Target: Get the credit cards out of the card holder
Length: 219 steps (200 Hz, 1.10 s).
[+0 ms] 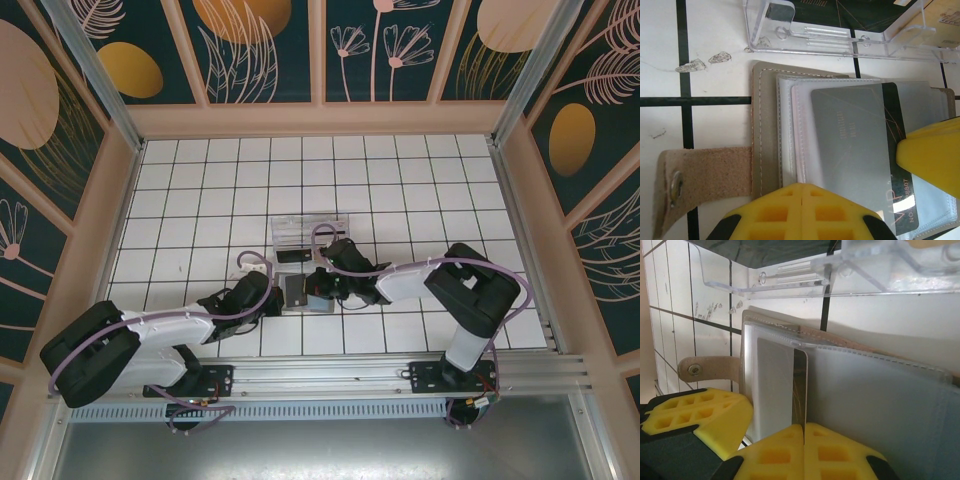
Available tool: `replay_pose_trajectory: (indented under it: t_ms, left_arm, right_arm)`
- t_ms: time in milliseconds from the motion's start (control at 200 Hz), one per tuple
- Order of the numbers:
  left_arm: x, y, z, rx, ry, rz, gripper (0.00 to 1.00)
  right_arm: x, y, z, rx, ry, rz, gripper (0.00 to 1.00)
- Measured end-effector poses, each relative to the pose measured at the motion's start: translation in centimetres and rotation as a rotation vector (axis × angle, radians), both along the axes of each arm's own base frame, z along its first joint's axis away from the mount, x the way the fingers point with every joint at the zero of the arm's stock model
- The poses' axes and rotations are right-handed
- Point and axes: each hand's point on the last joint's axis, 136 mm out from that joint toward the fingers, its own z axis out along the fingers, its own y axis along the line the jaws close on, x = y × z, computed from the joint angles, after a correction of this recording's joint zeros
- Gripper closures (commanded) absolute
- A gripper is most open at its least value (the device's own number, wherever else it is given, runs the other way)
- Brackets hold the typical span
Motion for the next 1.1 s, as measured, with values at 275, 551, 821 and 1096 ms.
replay_pose_trajectory:
  t_ms: [275, 551, 821, 1096]
  left_arm:
    - [0.0, 0.1, 0.0, -0.001, 0.002, 0.007, 1.0]
    - [0.0, 0.1, 0.0, 0.0, 0.001, 0.008, 1.0]
    - [0.0, 0.2, 0.0, 0.002, 0.001, 0.009, 1.0]
    - [-0.3, 0.6, 0.5, 0.006, 0.0, 0.008, 0.58]
  right_arm:
    - [-0.3, -2.0, -0.2, -0.005, -0.003, -0.029, 0.98]
    - [-0.7, -4.4, 0.3, -0.008, -0.023, -0.073, 0.99]
    - [-1.1, -8.0, 0.7, -0.023, -0.034, -0.152, 0.99]
    - [0.0, -11.3, 4.7, -0.02, -0.153, -0.228, 1.0]
